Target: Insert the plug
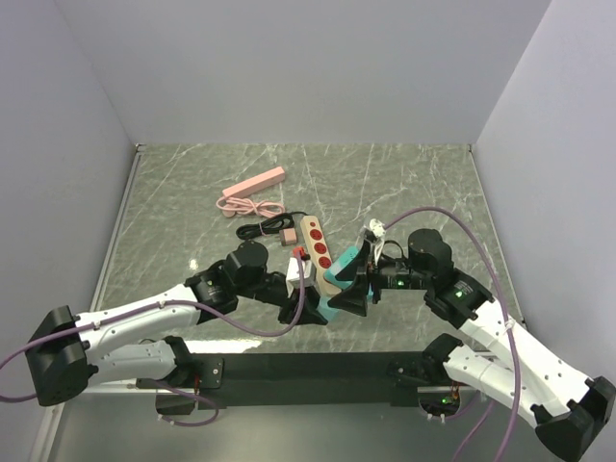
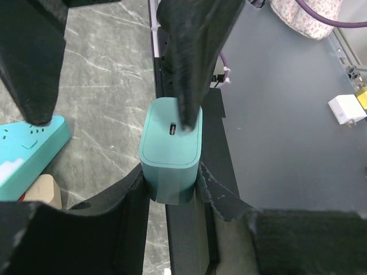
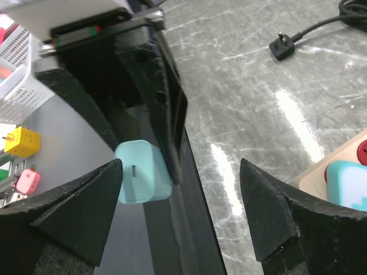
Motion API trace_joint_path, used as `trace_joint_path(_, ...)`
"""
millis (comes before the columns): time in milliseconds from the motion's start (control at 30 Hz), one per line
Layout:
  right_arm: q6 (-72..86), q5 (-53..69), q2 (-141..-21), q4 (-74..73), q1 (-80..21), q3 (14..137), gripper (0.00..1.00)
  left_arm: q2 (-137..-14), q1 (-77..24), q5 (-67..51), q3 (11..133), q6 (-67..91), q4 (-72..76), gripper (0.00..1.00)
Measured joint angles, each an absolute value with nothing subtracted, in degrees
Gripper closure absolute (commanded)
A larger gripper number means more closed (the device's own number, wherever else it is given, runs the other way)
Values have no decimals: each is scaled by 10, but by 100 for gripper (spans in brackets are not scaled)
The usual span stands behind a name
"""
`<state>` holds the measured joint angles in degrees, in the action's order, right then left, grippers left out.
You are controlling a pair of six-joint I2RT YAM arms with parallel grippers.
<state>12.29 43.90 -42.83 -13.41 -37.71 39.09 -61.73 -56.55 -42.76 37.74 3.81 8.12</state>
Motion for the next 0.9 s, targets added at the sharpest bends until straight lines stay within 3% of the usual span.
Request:
trace_joint_path(267, 113, 447, -421, -150, -392, 406, 20, -634, -565, -434, 386, 34, 74, 99)
trace_joint_path(600, 99, 427, -442, -179, -447, 406, 43, -637, -564, -435, 386, 34, 70, 99)
trace_joint_path(700, 96, 417, -442, -185, -457, 406, 59, -637, -559, -435, 386, 35, 70, 99)
trace_joint_path(733, 95, 411, -442, -186, -460, 406, 73, -637, -558, -436, 386, 35, 70, 99)
trace_joint_path(833, 82, 399, -440, -185, -465, 408, 93, -637, -554, -439, 386, 42, 68, 99)
trace_joint_path(900, 80, 392, -439, -186, -467, 409, 100, -637, -554, -439, 386, 42, 70, 99)
